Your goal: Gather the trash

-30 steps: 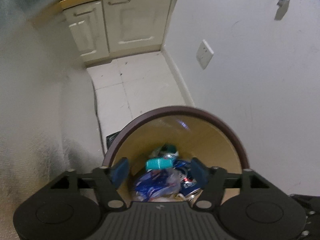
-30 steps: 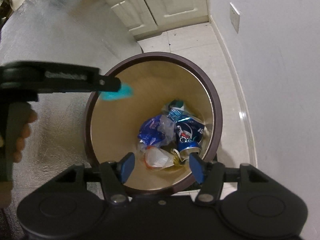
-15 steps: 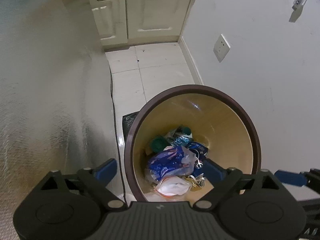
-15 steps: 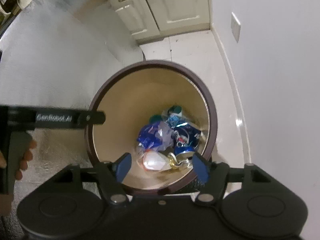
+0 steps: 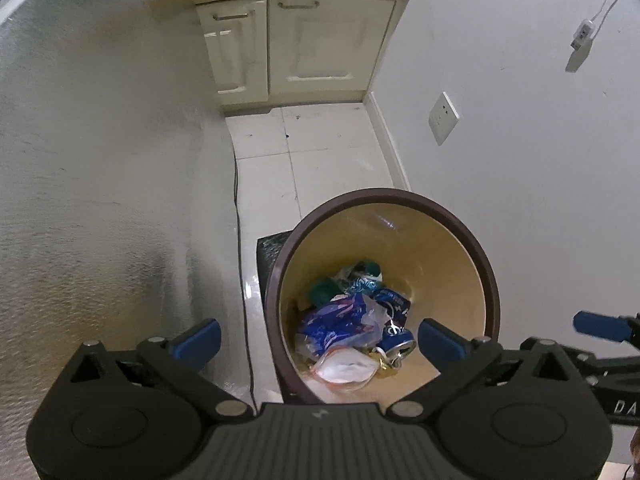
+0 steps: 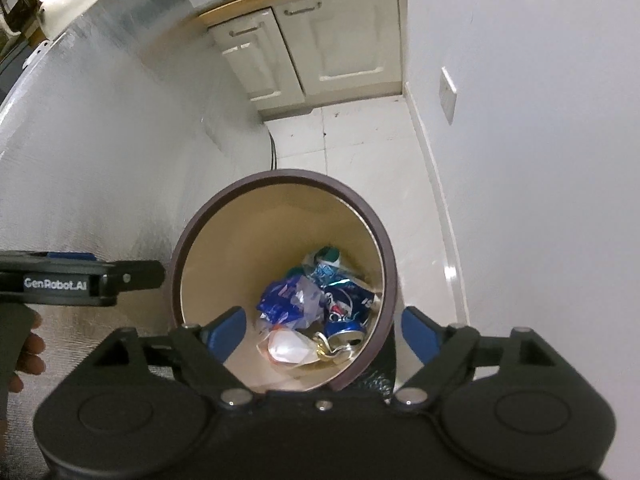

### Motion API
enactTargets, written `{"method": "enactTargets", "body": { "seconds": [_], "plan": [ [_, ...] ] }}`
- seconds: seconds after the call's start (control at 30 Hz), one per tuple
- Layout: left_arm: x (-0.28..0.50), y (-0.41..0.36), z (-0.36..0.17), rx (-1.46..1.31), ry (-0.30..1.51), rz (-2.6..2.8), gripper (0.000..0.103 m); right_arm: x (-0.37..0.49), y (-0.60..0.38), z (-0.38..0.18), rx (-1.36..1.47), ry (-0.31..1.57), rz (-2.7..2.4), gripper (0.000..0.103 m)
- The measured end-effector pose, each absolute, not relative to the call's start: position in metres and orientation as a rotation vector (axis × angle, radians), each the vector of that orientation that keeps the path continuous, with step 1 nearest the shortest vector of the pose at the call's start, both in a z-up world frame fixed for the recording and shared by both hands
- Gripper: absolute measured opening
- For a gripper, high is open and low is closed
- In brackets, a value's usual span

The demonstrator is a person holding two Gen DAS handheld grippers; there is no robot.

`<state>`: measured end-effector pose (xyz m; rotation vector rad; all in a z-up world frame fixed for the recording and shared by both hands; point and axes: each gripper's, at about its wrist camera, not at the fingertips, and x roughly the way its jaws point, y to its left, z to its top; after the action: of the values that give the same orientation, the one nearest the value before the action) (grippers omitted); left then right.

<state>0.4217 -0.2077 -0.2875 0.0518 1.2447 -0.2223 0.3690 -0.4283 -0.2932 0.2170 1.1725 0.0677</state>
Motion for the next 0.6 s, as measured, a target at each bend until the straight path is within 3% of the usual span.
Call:
{"method": "enactTargets", "body": {
  "seconds": [0.23, 0.6],
  "plan": [
    [0.403, -0.195, -0.258, 0.047, 1.209, -0.207, 0.103, 0.359, -0.428, -0.265, 0.200, 1.132, 0.046, 0.103],
    [0.365, -0.167, -0.198, 0.035, 1.140, -0.158, 0.103, 0.341, -0.416, -0.211, 0.151, 1.066, 0.033, 0.103]
  ]
}}
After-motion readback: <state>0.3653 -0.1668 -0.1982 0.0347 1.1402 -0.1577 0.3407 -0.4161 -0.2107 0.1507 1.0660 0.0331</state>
